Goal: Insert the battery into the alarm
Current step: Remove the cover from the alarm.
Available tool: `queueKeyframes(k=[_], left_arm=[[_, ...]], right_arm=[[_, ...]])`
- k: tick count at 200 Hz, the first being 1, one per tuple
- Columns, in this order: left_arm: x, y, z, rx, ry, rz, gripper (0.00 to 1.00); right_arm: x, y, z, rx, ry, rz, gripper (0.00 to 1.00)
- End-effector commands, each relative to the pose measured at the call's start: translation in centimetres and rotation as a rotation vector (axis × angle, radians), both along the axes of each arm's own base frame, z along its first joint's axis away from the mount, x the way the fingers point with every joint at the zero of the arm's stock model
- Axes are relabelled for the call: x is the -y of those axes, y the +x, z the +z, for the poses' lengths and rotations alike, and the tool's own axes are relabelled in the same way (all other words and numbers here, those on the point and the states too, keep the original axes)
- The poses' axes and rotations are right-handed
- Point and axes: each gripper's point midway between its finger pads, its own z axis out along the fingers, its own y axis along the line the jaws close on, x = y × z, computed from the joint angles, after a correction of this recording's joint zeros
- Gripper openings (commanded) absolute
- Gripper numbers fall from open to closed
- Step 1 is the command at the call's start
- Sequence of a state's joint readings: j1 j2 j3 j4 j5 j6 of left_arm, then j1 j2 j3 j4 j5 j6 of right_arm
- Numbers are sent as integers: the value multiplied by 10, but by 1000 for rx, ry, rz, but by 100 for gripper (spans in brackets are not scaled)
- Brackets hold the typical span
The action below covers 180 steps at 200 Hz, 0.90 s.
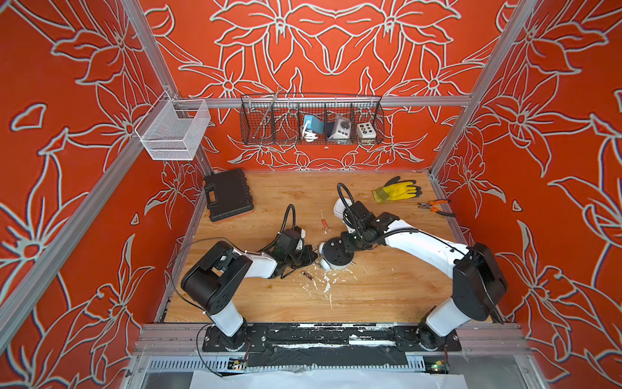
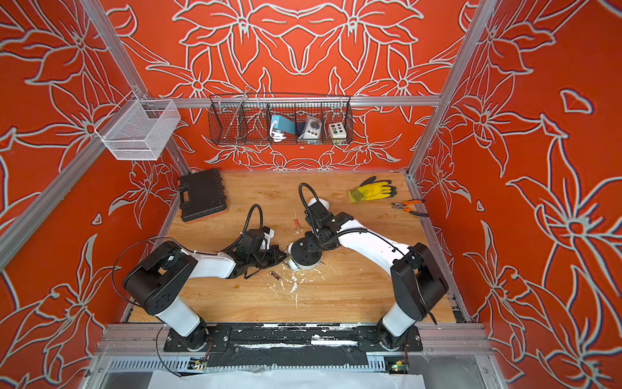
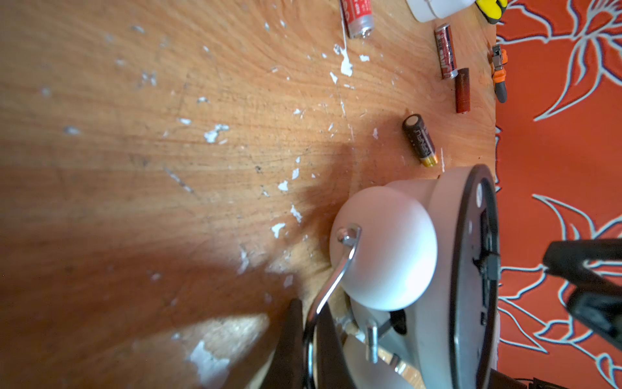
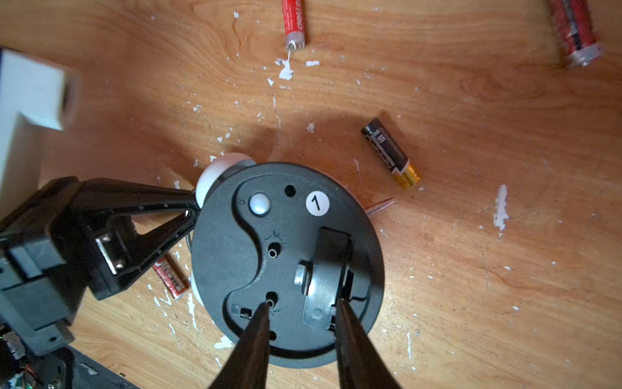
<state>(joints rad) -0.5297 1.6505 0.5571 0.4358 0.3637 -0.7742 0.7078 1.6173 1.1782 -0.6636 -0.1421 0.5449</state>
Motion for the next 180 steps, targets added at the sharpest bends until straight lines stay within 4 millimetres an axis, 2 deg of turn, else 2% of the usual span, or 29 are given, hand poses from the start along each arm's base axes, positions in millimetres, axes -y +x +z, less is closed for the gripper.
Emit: queueKeyframes(k=[1, 36, 120, 153, 180], left_arm=[[-1, -9, -13, -43, 28, -23, 0], [-1, -10, -15, -46, 31, -24, 0], [-1, -11, -13, -43, 25, -26, 0], [-1, -11, -13, -40, 29, -26, 0], [-1, -11, -11, -37, 27, -29, 0]], right_arm=[[0, -1, -2, -14, -45, 5, 30], [-8, 0, -8, -29, -46, 16, 26], [0, 3, -25, -48, -110, -30, 11], [1, 1, -25, -51, -114, -31, 6], [0, 0, -12, -24, -80, -29, 2]])
